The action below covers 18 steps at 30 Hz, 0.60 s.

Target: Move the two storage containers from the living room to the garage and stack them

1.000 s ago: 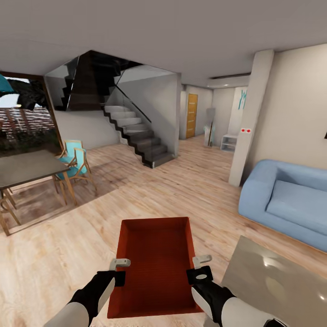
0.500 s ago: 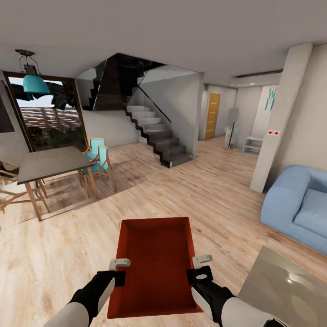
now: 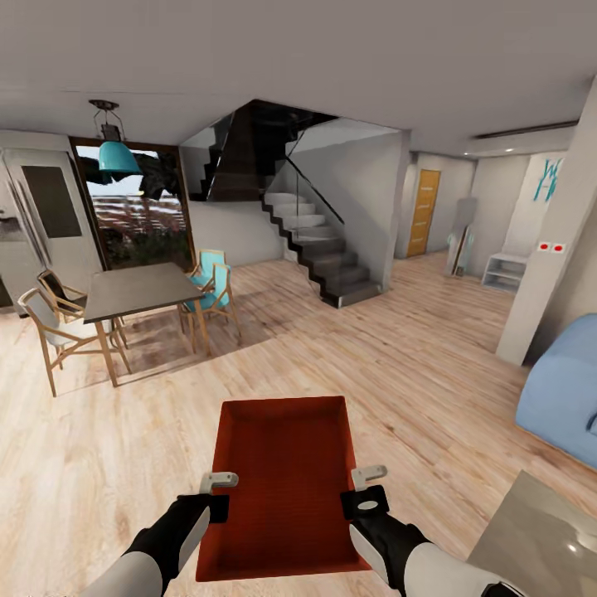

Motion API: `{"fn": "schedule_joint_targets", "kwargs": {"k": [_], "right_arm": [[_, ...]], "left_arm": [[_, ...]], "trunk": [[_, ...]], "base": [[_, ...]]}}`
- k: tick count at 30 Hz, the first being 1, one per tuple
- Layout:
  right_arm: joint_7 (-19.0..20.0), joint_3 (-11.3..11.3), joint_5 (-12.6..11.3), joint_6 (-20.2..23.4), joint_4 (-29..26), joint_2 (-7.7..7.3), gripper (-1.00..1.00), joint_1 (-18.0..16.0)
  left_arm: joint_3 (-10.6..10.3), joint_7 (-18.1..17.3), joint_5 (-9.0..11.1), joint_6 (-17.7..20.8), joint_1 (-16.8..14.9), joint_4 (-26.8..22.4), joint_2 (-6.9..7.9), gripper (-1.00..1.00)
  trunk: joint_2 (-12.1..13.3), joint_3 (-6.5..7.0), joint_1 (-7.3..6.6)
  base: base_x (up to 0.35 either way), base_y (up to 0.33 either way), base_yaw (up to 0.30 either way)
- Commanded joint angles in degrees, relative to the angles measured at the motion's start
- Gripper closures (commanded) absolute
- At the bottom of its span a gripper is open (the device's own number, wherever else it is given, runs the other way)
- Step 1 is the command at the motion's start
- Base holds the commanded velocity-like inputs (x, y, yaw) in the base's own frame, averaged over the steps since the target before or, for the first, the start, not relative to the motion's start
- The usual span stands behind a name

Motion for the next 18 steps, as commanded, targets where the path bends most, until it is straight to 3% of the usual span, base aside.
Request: {"fn": "schedule_joint_targets", "kwargs": {"k": [1,7,18], "right_arm": [[-0.11,0.45,-0.09,0.39,-1.30,0.42,1.00,-0.02],[-0.11,0.49,-0.08,0.39,-1.30,0.42,1.00,-0.02],[-0.11,0.54,-0.07,0.43,-1.29,0.42,1.00,-0.02]], "left_arm": [[-0.12,0.13,0.88,0.23,0.01,-0.03,-0.09,1.00],[-0.12,0.13,0.88,0.23,0.01,0.04,-0.09,1.00],[-0.12,0.13,0.96,0.30,0.01,0.06,-0.09,1.00]], "trunk": [[-0.05,-0.03,0.02],[-0.05,-0.03,0.02],[-0.05,-0.03,0.02]], "base": [[0.000,0.000,0.049],[0.081,0.016,0.011],[0.305,0.105,0.000]]}}
